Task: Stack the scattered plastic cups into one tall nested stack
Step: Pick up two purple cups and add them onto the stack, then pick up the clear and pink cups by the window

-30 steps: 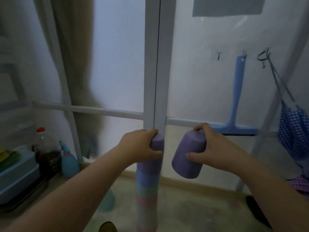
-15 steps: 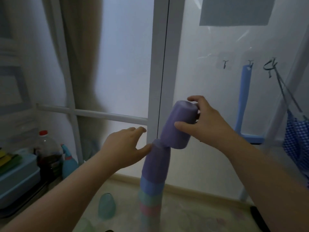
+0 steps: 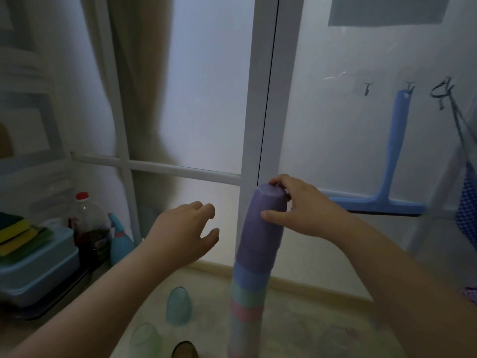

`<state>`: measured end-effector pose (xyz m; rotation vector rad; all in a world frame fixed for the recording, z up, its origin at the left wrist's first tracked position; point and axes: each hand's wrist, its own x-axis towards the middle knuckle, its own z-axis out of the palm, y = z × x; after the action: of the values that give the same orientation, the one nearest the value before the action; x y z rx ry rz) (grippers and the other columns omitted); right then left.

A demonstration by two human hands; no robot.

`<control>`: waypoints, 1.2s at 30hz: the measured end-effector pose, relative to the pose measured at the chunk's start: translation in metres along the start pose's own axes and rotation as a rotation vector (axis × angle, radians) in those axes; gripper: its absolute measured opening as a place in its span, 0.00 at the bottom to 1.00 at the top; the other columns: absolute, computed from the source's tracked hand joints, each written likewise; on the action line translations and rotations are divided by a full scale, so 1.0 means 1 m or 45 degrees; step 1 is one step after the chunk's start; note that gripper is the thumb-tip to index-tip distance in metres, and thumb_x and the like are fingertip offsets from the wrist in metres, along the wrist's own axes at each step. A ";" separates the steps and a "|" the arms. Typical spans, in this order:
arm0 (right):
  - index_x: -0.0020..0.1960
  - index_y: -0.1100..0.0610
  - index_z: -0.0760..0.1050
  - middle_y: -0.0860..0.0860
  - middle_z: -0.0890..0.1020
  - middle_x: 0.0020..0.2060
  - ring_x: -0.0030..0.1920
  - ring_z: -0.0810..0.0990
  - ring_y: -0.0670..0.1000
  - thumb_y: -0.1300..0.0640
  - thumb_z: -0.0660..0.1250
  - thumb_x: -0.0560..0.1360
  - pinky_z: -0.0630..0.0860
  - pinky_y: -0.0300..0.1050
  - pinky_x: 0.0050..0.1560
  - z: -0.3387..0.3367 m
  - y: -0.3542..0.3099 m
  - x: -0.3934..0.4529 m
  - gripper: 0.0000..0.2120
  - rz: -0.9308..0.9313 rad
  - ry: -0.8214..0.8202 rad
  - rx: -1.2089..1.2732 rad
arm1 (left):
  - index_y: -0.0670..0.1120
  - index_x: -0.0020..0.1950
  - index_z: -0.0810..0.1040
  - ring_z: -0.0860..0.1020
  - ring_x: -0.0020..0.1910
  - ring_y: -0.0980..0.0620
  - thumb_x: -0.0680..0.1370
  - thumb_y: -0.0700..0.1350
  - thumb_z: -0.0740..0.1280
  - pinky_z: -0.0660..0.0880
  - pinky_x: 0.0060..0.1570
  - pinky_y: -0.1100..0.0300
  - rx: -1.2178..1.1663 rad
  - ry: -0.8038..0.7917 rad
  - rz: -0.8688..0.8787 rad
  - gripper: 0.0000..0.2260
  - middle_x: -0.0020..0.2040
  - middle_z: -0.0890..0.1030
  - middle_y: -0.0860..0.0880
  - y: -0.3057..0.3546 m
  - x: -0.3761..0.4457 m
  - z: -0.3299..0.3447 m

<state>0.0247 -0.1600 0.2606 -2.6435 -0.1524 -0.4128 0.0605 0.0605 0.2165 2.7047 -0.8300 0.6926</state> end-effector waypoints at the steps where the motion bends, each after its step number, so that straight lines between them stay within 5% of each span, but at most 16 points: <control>1: 0.66 0.48 0.64 0.48 0.74 0.62 0.54 0.73 0.48 0.44 0.70 0.69 0.71 0.42 0.51 0.000 0.001 -0.001 0.30 -0.004 -0.006 -0.009 | 0.50 0.61 0.70 0.77 0.49 0.51 0.77 0.55 0.59 0.69 0.42 0.61 -0.003 0.005 0.016 0.16 0.56 0.78 0.51 0.002 0.000 0.000; 5: 0.72 0.49 0.58 0.48 0.71 0.67 0.59 0.74 0.48 0.43 0.69 0.70 0.74 0.48 0.61 -0.002 0.006 -0.016 0.35 0.058 0.022 0.033 | 0.49 0.58 0.72 0.78 0.47 0.48 0.76 0.54 0.60 0.73 0.42 0.57 -0.075 0.073 0.096 0.14 0.52 0.80 0.49 0.015 -0.004 0.001; 9: 0.70 0.47 0.62 0.45 0.74 0.62 0.55 0.74 0.45 0.41 0.67 0.71 0.74 0.46 0.59 0.000 0.024 -0.041 0.31 0.166 0.046 0.005 | 0.49 0.45 0.76 0.79 0.34 0.46 0.70 0.57 0.54 0.65 0.27 0.59 -0.105 0.062 0.281 0.17 0.37 0.81 0.50 0.037 -0.013 0.009; 13: 0.68 0.47 0.65 0.46 0.75 0.60 0.53 0.74 0.45 0.41 0.67 0.71 0.74 0.42 0.56 0.015 0.052 -0.077 0.28 0.308 0.003 -0.057 | 0.48 0.41 0.75 0.78 0.30 0.46 0.69 0.57 0.53 0.74 0.27 0.57 -0.220 -0.039 0.427 0.16 0.34 0.80 0.50 0.072 -0.028 0.029; 20: 0.67 0.50 0.66 0.49 0.75 0.61 0.58 0.74 0.49 0.45 0.67 0.73 0.73 0.46 0.59 0.048 0.103 -0.158 0.25 0.628 -0.193 -0.194 | 0.47 0.53 0.72 0.80 0.46 0.43 0.68 0.60 0.46 0.78 0.40 0.51 -0.392 -0.327 0.577 0.26 0.47 0.81 0.47 0.118 -0.051 0.110; 27: 0.67 0.54 0.66 0.53 0.75 0.62 0.59 0.75 0.52 0.49 0.67 0.73 0.66 0.38 0.49 0.083 0.148 -0.229 0.25 0.915 -0.366 -0.193 | 0.47 0.57 0.70 0.78 0.50 0.45 0.75 0.54 0.59 0.77 0.46 0.51 -0.367 -0.668 0.604 0.15 0.52 0.79 0.47 0.153 -0.077 0.176; 33: 0.69 0.52 0.64 0.52 0.67 0.71 0.65 0.72 0.54 0.48 0.69 0.71 0.68 0.51 0.67 0.104 0.189 -0.255 0.29 0.996 -0.550 -0.241 | 0.49 0.63 0.66 0.76 0.55 0.46 0.73 0.59 0.62 0.75 0.47 0.52 -0.352 -0.860 0.537 0.23 0.57 0.76 0.48 0.177 -0.102 0.209; 36: 0.69 0.50 0.64 0.51 0.66 0.72 0.67 0.71 0.53 0.46 0.68 0.70 0.67 0.55 0.67 0.111 0.206 -0.255 0.30 0.942 -0.591 -0.242 | 0.50 0.66 0.63 0.74 0.57 0.47 0.71 0.61 0.64 0.74 0.49 0.52 -0.324 -0.981 0.493 0.28 0.59 0.74 0.49 0.192 -0.113 0.224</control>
<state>-0.1516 -0.3024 -0.0011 -2.6879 0.7324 0.4488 -0.0492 -0.1195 -0.0186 2.5680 -1.5044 -0.4345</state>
